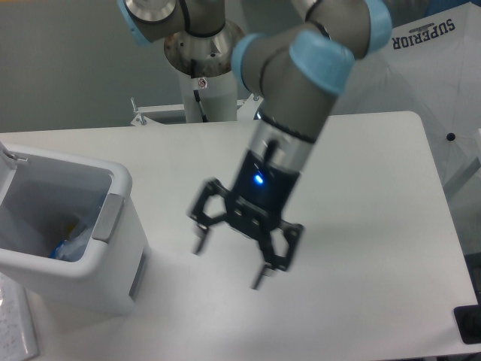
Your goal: Place the trash in the trash can
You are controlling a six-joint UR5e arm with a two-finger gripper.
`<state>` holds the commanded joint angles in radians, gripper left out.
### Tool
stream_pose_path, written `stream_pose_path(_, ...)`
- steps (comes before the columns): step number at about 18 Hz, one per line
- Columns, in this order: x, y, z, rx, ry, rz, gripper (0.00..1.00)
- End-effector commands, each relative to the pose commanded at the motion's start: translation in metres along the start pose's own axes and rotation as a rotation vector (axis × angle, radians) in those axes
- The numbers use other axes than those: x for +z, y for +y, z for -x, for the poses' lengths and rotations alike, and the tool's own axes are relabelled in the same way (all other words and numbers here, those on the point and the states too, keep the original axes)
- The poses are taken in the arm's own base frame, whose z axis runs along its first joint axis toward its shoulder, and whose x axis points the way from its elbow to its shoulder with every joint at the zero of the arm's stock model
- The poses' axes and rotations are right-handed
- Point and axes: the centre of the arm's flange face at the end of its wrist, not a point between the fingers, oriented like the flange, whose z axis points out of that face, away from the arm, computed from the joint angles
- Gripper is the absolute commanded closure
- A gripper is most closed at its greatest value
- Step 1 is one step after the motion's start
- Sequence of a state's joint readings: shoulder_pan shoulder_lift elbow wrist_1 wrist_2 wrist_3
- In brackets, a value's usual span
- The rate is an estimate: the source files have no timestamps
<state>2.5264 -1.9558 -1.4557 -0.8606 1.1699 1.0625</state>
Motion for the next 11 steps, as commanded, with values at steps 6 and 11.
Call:
stream_pose_path(6,0.015,0.05,0.017,0.056,-0.083,0.3,0.0)
stream_pose_path(11,0.027,0.062,0.019,0.049,-0.012,0.418,0.0)
